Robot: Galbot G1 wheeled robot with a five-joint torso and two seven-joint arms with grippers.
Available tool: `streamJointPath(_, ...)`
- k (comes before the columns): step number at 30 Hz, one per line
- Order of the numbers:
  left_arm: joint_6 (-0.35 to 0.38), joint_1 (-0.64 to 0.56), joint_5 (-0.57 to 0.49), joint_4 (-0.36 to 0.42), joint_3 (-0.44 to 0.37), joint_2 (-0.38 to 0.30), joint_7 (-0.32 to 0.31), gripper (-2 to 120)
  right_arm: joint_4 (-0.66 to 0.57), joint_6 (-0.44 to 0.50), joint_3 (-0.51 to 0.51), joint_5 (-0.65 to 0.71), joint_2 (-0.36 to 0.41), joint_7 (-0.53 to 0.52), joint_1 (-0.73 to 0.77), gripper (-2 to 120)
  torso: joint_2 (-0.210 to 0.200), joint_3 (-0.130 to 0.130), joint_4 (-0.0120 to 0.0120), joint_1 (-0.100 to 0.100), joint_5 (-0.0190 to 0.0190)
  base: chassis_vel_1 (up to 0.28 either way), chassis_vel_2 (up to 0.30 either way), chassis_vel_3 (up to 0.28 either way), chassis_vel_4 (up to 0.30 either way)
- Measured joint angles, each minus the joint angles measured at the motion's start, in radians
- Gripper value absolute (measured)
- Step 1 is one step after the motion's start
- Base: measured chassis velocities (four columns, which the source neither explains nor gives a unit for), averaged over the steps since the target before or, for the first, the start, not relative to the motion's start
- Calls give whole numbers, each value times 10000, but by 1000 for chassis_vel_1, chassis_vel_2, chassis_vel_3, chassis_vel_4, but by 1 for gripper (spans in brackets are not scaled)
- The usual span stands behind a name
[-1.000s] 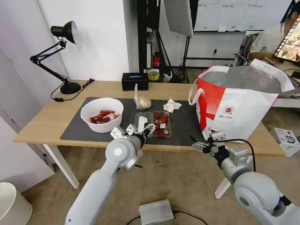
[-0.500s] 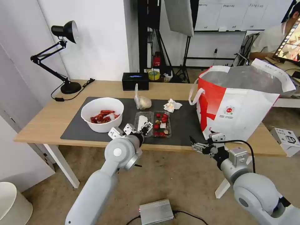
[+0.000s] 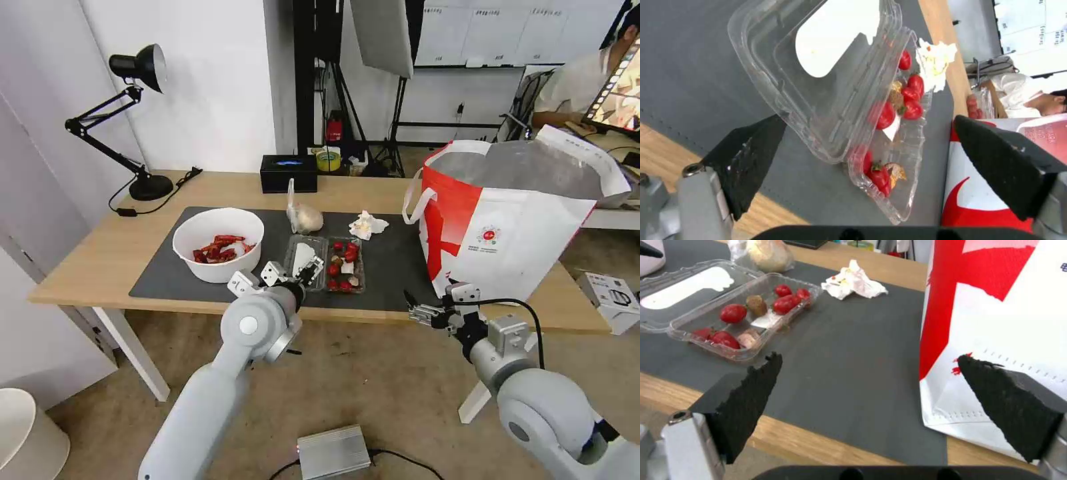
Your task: Pick up the trash from the table and place it into the takeout bag.
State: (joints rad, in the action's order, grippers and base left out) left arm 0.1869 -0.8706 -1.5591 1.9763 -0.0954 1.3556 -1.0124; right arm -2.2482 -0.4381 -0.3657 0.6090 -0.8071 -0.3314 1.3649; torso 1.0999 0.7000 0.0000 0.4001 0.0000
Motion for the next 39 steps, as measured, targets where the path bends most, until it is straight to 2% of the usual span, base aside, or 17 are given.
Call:
streamJointPath(11,-13,5,13,13,6,2,25,100,0,0,0,1,1,4,0,100,1,0,0,-1,0,0,0,0,0)
streamJointPath(15,-474,77,495,363,6,2,466,100,-15,25,0,-76,-72,22,81,100,1,-2,0,-2,1,0,0,0,0)
streamJointPath(19,-563,129,571,428,-16,24,587,100,-16,37,-1,-91,-99,27,93,100,1,-2,0,-2,0,0,0,0,0)
streamJointPath(39,-564,95,561,781,83,-45,845,100,-51,54,-3,-93,-75,27,92,100,1,-1,0,-2,-1,0,0,0,0)
